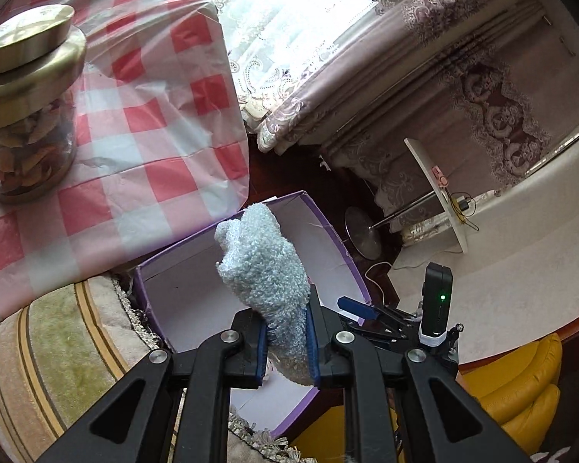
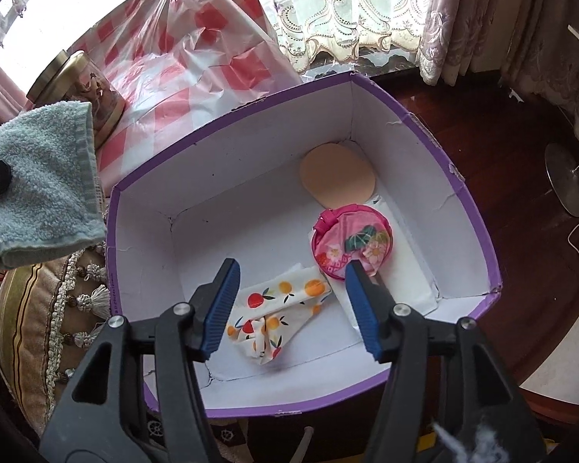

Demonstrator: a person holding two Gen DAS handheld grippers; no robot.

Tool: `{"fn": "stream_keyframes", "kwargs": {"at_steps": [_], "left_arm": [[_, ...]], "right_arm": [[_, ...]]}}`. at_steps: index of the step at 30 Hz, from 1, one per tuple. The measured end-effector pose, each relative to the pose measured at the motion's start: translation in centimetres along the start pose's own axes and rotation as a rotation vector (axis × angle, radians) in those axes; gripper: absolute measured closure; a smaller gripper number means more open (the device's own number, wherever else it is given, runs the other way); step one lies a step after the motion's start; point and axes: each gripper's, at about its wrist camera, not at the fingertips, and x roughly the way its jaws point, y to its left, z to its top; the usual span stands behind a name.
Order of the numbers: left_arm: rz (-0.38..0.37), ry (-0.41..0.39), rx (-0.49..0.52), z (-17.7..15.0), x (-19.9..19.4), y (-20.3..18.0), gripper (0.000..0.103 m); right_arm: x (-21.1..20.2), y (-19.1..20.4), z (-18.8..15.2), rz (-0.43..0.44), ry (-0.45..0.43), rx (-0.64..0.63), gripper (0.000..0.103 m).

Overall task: Organize soft objects
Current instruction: 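Open the left tool to drop the blue fuzzy sock into the box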

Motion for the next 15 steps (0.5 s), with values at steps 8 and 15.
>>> {"fn": "stream_keyframes", "kwargs": {"at_steps": [8,15], "left_arm": [[0.174,0.113,-0.02,-0.5,3.8,2.6,0.049],[0.19,0.073,-0.021,-0.5,1.5,3.5,0.049]], "right_arm": [[-0.1,1.3,0.6,0.028,-0.014,-0.027,0.042],[-0.8,5.3,1.9,0.058,-0.041,-0.106,0.042]]}}
